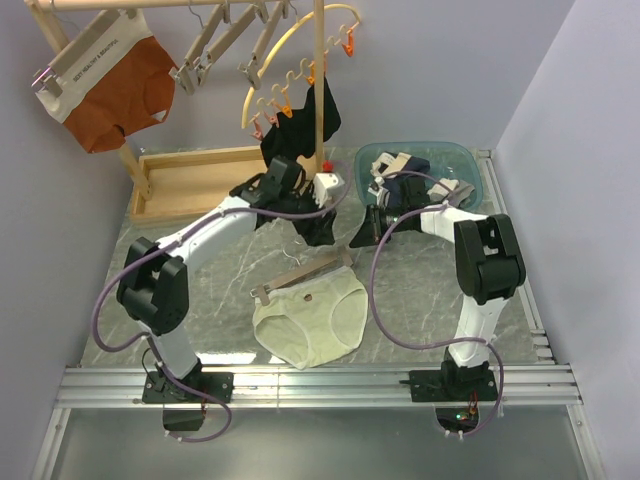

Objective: Clip the underwear to the hanger

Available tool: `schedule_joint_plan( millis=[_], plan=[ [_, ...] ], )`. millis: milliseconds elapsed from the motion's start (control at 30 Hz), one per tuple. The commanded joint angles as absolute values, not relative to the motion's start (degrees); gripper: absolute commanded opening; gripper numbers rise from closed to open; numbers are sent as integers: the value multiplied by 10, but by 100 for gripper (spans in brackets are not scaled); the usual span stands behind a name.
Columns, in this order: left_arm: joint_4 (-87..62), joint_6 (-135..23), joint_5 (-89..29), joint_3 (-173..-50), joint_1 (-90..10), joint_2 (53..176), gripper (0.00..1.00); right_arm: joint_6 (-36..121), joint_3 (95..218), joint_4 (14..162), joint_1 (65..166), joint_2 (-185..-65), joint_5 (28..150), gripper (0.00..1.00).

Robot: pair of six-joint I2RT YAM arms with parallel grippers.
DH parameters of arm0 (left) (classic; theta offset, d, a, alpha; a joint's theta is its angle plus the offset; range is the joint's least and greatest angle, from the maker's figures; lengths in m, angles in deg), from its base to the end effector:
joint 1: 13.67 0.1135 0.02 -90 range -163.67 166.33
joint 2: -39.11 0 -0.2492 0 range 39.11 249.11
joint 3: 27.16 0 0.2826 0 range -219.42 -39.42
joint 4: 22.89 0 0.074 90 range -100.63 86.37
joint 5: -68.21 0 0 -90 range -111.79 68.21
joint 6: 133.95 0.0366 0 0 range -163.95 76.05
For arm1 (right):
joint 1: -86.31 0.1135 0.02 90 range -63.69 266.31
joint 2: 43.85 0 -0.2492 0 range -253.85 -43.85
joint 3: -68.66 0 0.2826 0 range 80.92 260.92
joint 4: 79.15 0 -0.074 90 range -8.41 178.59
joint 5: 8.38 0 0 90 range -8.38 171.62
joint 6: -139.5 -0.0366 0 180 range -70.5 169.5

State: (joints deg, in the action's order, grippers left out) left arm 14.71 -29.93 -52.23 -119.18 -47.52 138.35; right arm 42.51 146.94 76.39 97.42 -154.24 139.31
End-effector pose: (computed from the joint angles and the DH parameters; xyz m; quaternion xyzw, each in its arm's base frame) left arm 0.3345 -0.2467 0.2495 0.4536 0.7734 -0.3026 0.3234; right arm 0.3843 0.1070 0.1188 -0.1688 0.8334 0.4959 0.1761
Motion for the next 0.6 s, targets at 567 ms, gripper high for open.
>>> schedule_joint_plan(
  millis=[567],
  plan=[
    [192, -476, -908, -1335, -392, 1578, 78, 525, 1445, 779, 1016, -1412, 1380, 0]
  ],
)
